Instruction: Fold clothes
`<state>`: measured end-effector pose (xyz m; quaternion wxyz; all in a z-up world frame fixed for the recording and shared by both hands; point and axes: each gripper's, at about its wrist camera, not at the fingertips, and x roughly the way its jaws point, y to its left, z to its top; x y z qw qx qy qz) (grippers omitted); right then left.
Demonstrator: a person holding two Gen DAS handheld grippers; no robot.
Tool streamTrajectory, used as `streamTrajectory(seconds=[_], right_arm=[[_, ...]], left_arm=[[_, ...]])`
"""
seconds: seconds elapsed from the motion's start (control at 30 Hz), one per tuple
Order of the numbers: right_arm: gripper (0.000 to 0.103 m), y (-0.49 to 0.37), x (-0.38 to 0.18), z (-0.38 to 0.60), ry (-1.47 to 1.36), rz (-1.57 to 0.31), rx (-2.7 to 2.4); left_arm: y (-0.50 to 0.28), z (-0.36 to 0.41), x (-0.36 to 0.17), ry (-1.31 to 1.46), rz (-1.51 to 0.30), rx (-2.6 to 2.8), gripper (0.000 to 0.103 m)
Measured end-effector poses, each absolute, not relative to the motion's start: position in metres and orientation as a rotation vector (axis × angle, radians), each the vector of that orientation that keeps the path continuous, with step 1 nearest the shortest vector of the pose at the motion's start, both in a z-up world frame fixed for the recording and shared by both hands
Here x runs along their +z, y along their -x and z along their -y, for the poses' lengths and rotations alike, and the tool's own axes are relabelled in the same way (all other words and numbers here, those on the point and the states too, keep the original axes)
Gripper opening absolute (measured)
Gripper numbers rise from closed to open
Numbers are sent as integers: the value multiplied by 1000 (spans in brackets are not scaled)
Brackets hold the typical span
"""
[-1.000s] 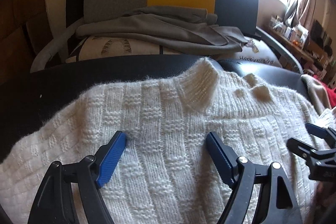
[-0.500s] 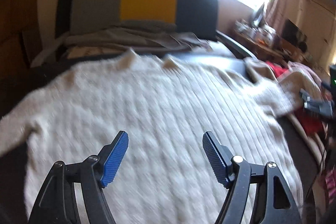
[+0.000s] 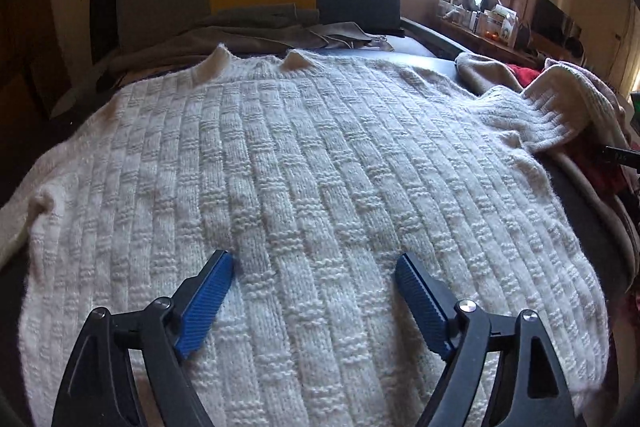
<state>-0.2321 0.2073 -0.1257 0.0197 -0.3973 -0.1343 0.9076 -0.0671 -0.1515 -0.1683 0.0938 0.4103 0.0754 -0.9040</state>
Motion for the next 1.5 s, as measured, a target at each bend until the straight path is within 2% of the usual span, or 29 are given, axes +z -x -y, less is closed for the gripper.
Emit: streamTrajectory(seconds=[0.07, 0.2, 0.23, 0.4, 0.5, 0.7, 0.73, 0.8, 0.87, 0.93, 0.97, 1.13, 1.27, 1.4, 1.5], right_arm=[[63, 235, -118, -212, 1267, 378, 2835], [28, 240, -101, -224, 1349, 231, 2877], [25, 240, -94, -227, 1374, 156, 2897], [24, 233, -73, -224, 1538, -333, 3019], [24, 214, -81, -198, 1671, -594, 3068], [27, 170, -106, -125, 1891, -928, 3079], [27, 165, -113, -114, 1940, -932, 3069], [38, 154, -124, -96, 2020, -913, 3055], [39, 138, -128, -95, 1984, -757, 3090], [47, 123, -132, -104, 1946, -627, 3103], [55, 115, -136, -113, 1936, -604, 3094], [56, 90, -149, -151, 1817, -501, 3090], [65, 85, -154, -182, 1733, -476, 3101], [66, 86, -154, -190, 1685, -417, 3148], [72, 89, -156, -190, 1678, -429, 3181]], left_arm=[[66, 154, -169, -1212, -237, -2689, 86], [65, 155, -168, -1206, -258, -2701, 86], [64, 156, -168, -1204, -262, -2703, 86], [64, 157, -169, -1197, -273, -2714, 87], [63, 158, -169, -1191, -294, -2722, 87], [64, 162, -164, -1229, -355, -2722, 87], [63, 165, -161, -1251, -398, -2725, 86], [62, 170, -153, -1280, -534, -2746, 86], [61, 177, -144, -1280, -794, -2792, 86], [69, 175, -135, -1293, -1028, -2830, 86], [78, 170, -130, -1297, -1104, -2857, 86], [143, 124, -112, -1392, -1466, -2944, 86], [198, 68, -124, -1558, -1611, -2899, 86], [237, 18, -142, -1706, -1642, -2830, 86], [260, -8, -153, -1754, -1646, -2794, 86]])
